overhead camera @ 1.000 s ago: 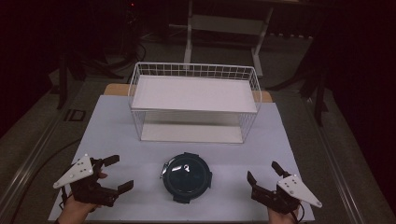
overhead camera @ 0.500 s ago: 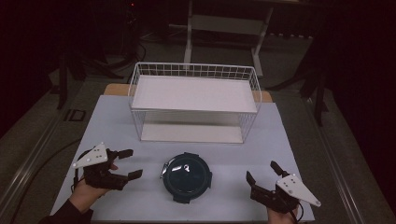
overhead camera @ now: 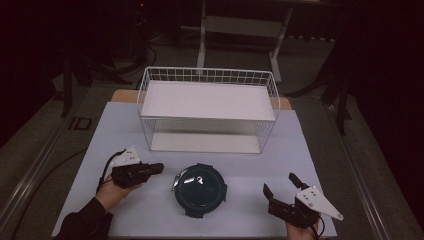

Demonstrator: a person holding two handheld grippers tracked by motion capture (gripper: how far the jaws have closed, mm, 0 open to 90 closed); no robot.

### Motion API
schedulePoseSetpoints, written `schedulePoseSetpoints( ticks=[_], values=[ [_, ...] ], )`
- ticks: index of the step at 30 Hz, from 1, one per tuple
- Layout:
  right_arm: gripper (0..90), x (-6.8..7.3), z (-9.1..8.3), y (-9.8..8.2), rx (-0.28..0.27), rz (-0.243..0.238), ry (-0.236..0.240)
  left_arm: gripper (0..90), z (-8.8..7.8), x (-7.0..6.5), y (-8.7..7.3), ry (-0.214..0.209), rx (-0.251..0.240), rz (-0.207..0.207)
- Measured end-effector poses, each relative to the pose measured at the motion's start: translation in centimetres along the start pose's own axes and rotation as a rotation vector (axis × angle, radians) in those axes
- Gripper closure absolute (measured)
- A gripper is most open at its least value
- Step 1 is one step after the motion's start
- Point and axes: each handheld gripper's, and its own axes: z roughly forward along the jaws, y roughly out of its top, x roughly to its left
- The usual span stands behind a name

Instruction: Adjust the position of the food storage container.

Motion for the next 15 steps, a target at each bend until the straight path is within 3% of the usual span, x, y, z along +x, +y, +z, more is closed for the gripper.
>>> schedulePoseSetpoints(
  ticks=[9,15],
  values=[
    [11.8,0.0,0.0,0.0,0.003,-0.004,0.011,89.7,2.3,0.2,0.4,-0.025,0.045,0.013],
    [11.8,0.0,0.0,0.0,0.004,-0.002,0.016,89.8,3.9,0.1,0.8,-0.081,0.063,0.031]
  ],
)
